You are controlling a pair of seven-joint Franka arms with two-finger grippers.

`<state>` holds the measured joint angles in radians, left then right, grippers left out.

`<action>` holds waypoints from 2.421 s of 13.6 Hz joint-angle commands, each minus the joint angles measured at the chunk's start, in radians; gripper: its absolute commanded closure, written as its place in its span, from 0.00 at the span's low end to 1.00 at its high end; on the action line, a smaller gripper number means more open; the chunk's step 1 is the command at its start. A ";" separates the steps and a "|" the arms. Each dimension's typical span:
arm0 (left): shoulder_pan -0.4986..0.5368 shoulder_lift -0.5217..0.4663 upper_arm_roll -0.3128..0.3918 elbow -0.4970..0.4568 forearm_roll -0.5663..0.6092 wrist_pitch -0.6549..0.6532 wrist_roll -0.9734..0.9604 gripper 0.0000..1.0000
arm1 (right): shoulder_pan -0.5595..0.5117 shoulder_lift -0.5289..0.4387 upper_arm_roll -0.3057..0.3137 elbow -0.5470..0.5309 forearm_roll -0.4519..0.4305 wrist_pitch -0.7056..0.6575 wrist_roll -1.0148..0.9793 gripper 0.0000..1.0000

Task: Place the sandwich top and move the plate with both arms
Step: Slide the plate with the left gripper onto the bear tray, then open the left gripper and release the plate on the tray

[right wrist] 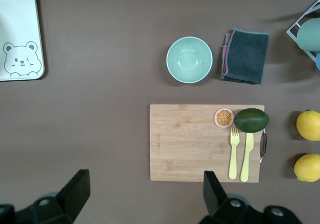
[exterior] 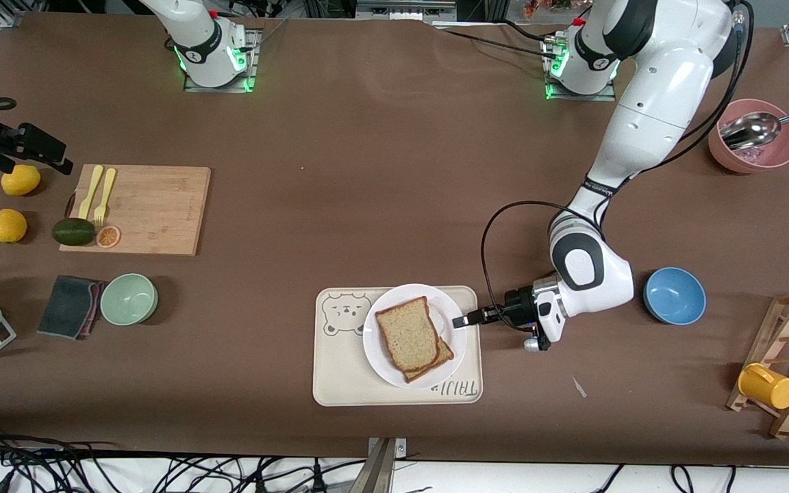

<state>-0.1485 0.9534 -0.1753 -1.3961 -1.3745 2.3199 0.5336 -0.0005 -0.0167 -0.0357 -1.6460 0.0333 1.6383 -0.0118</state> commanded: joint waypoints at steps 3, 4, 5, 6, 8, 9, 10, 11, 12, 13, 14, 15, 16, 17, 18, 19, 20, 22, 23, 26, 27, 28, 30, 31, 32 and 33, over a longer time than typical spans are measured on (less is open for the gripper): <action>-0.068 0.047 0.082 0.101 0.029 -0.004 -0.075 1.00 | -0.016 -0.012 0.016 -0.006 -0.004 -0.002 0.007 0.00; -0.072 0.048 0.088 0.104 0.029 -0.004 -0.078 1.00 | -0.016 -0.012 0.016 -0.006 -0.004 -0.002 0.007 0.00; -0.072 0.048 0.088 0.105 0.029 -0.004 -0.078 1.00 | -0.016 -0.014 0.016 -0.006 -0.004 -0.002 0.007 0.00; -0.072 0.048 0.088 0.106 0.029 -0.004 -0.076 1.00 | -0.016 -0.014 0.016 -0.006 -0.004 -0.002 0.007 0.00; -0.072 0.048 0.088 0.106 0.029 -0.004 -0.078 0.97 | -0.016 -0.012 0.016 -0.006 -0.004 -0.002 0.007 0.00; -0.072 0.050 0.088 0.106 0.029 -0.004 -0.078 0.92 | -0.016 -0.014 0.016 -0.006 -0.004 -0.002 0.007 0.00; -0.074 0.050 0.088 0.106 0.029 -0.004 -0.076 0.90 | -0.016 -0.014 0.016 -0.006 -0.004 -0.002 0.007 0.00; -0.074 0.050 0.088 0.106 0.029 -0.004 -0.078 0.88 | -0.016 -0.014 0.016 -0.008 -0.004 -0.002 0.007 0.00; -0.074 0.050 0.088 0.106 0.029 -0.004 -0.078 0.83 | -0.016 -0.014 0.016 -0.006 -0.004 -0.002 0.007 0.00; -0.074 0.050 0.088 0.106 0.029 -0.004 -0.078 0.82 | -0.016 -0.014 0.016 -0.006 -0.004 -0.002 0.007 0.00; -0.074 0.050 0.088 0.106 0.029 -0.004 -0.081 0.79 | -0.016 -0.012 0.016 -0.006 -0.004 -0.002 0.007 0.00; -0.072 0.050 0.089 0.106 0.029 -0.005 -0.083 0.71 | -0.016 -0.012 0.016 -0.006 -0.004 -0.002 0.007 0.00; -0.072 0.050 0.091 0.106 0.031 -0.005 -0.081 0.67 | -0.016 -0.012 0.016 -0.006 -0.004 -0.002 0.007 0.00; -0.072 0.048 0.092 0.106 0.032 -0.007 -0.081 0.61 | -0.016 -0.012 0.016 -0.006 -0.004 -0.002 0.007 0.00; -0.071 0.047 0.096 0.106 0.038 -0.007 -0.081 0.53 | -0.016 -0.012 0.016 -0.006 -0.004 -0.002 0.007 0.00; -0.071 0.044 0.097 0.106 0.061 -0.007 -0.081 0.44 | -0.016 -0.012 0.016 -0.006 -0.004 -0.002 0.007 0.00; -0.068 0.042 0.099 0.106 0.077 -0.008 -0.083 0.36 | -0.016 -0.014 0.016 -0.006 -0.004 -0.002 0.007 0.00; -0.062 0.036 0.099 0.106 0.107 -0.013 -0.083 0.25 | -0.016 -0.012 0.016 -0.006 -0.004 -0.002 0.007 0.00; -0.060 0.031 0.099 0.106 0.121 -0.016 -0.083 0.17 | -0.016 -0.012 0.016 -0.006 -0.004 -0.002 0.007 0.00; -0.051 -0.005 0.099 0.098 0.176 -0.020 -0.098 0.00 | -0.016 -0.012 0.016 -0.006 -0.004 -0.002 0.007 0.00; -0.045 -0.018 0.099 0.094 0.220 -0.028 -0.134 0.00 | -0.016 -0.014 0.016 -0.006 -0.004 -0.002 0.007 0.00; -0.043 -0.031 0.099 0.094 0.280 -0.036 -0.173 0.00 | -0.016 -0.012 0.016 -0.008 -0.004 -0.002 0.007 0.00; -0.040 -0.056 0.099 0.088 0.372 -0.037 -0.214 0.00 | -0.016 -0.012 0.016 -0.006 -0.004 -0.002 0.007 0.00; -0.037 -0.073 0.099 0.079 0.393 -0.051 -0.218 0.00 | -0.016 -0.014 0.016 -0.006 -0.004 -0.002 0.007 0.00; -0.033 -0.096 0.100 0.059 0.416 -0.065 -0.218 0.00 | -0.016 -0.012 0.016 -0.006 -0.004 -0.002 0.007 0.00; -0.023 -0.125 0.100 0.028 0.454 -0.065 -0.219 0.00 | -0.016 -0.012 0.016 -0.006 -0.004 -0.002 0.007 0.00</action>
<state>-0.1854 0.9032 -0.0793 -1.2916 -0.9858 2.2754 0.3321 -0.0005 -0.0167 -0.0357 -1.6460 0.0333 1.6383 -0.0118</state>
